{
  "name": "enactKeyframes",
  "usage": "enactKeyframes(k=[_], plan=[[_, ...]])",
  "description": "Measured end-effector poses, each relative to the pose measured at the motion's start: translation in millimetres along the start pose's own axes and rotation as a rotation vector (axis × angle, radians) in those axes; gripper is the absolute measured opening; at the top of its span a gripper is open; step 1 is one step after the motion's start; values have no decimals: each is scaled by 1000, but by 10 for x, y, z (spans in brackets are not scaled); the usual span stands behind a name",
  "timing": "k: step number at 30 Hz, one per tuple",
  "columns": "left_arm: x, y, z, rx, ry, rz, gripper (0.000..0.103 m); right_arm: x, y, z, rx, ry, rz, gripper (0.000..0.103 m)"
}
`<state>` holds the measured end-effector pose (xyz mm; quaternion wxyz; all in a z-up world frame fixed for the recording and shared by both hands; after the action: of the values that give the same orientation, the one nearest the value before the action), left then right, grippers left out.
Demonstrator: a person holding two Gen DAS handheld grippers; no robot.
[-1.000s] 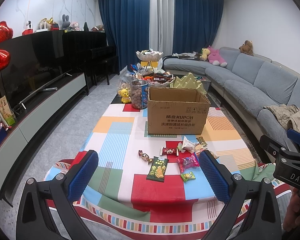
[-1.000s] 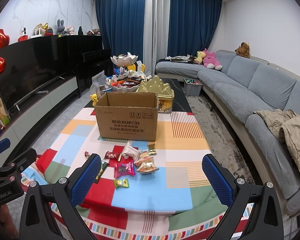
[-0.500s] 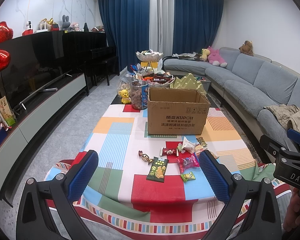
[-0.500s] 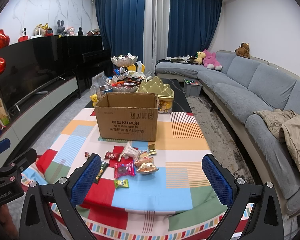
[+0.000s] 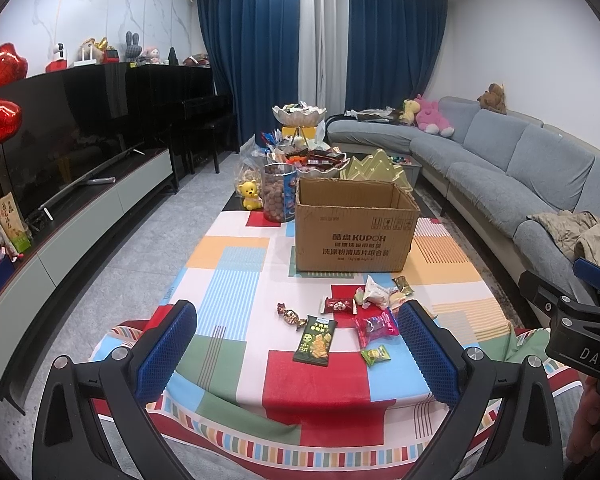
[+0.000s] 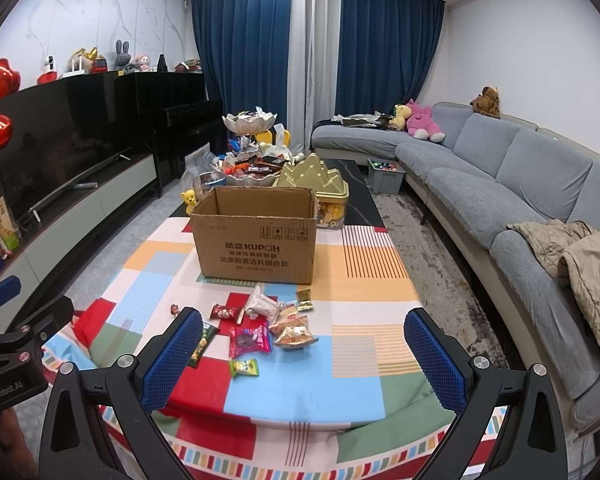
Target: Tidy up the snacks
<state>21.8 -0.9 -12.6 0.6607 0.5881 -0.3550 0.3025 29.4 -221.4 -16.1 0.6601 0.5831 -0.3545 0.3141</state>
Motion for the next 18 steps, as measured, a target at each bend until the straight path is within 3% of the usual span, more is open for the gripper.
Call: enactKeyframes(k=[18], plan=[[46, 5, 4, -1, 0, 5, 102, 44, 44, 2, 0, 0, 6, 102]])
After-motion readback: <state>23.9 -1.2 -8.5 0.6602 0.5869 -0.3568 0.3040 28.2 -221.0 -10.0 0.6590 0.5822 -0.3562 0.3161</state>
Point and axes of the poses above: each gripper's, at about its wrist camera, not at the fingertips, and y roughly against the way its jaws point, z to its right, x to its top, the point moved 3 cm from there along -y, roughly the way its jaws point, and after that the axes turned 5 degrees about -x, right-handed, at the moved point
